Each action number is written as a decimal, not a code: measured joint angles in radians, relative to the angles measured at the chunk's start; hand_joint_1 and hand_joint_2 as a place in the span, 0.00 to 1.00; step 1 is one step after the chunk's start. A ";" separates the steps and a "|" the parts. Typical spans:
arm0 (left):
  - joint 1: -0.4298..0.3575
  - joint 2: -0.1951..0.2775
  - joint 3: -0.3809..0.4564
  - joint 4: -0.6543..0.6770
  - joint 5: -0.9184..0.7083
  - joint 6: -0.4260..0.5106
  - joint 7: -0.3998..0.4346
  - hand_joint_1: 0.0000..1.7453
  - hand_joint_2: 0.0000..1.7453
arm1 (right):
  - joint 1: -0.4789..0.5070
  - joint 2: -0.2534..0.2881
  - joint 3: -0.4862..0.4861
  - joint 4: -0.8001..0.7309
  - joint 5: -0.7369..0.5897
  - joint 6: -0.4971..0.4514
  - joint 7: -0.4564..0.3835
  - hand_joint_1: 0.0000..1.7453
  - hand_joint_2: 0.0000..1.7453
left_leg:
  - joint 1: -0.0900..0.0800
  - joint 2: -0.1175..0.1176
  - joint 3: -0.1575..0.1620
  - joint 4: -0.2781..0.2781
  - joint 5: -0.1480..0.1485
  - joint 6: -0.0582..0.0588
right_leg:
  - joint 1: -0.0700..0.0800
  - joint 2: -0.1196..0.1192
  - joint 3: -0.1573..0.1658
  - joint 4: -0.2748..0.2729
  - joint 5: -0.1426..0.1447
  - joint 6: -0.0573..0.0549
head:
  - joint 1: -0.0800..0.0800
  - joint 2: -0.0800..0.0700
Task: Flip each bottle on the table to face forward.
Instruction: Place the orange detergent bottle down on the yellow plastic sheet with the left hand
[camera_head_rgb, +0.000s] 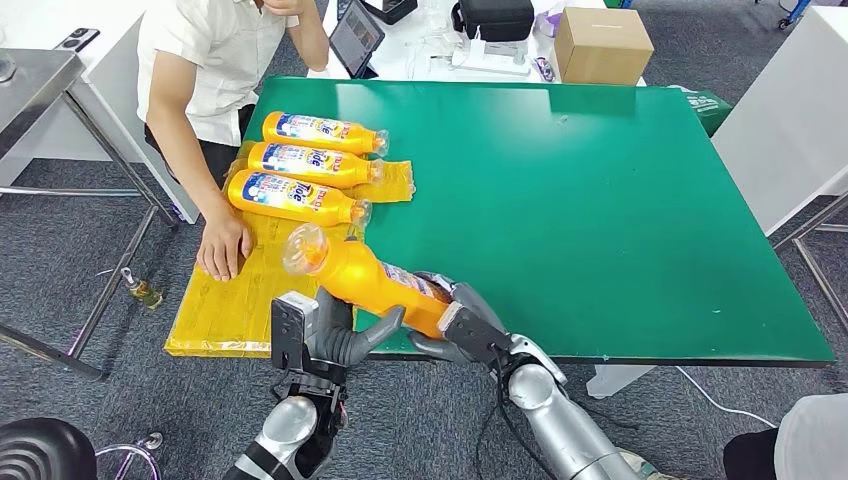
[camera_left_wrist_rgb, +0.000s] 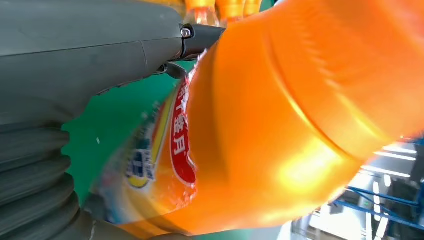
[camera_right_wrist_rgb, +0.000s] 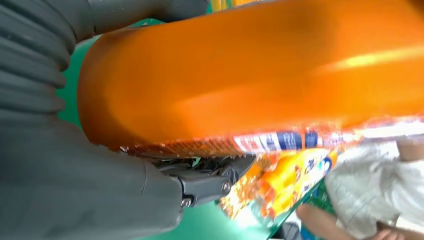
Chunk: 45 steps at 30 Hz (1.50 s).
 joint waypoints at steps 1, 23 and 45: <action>0.001 -0.002 0.000 -0.005 0.027 -0.016 0.007 0.00 1.00 | 0.003 0.002 0.008 0.001 -0.002 -0.004 0.000 0.87 1.00 | 0.000 0.000 0.000 0.000 0.000 0.000 | 0.000 0.000 0.000 0.000 0.000 0.000 | 0.000 0.000; 0.001 0.014 -0.019 -0.025 0.331 -0.211 0.117 1.00 1.00 | 0.007 0.027 0.056 0.025 -0.053 -0.024 -0.025 0.73 1.00 | 0.000 0.000 -0.001 0.000 0.000 0.000 | 0.000 0.000 -0.001 0.000 0.000 0.000 | 0.000 0.000; -0.019 0.006 -0.025 0.004 0.129 -0.015 -0.015 1.00 1.00 | -0.007 0.032 0.118 0.024 -0.026 -0.064 -0.006 0.15 1.00 | 0.000 0.000 -0.001 0.000 0.000 0.000 | 0.000 0.000 -0.001 0.000 0.000 0.000 | 0.000 0.000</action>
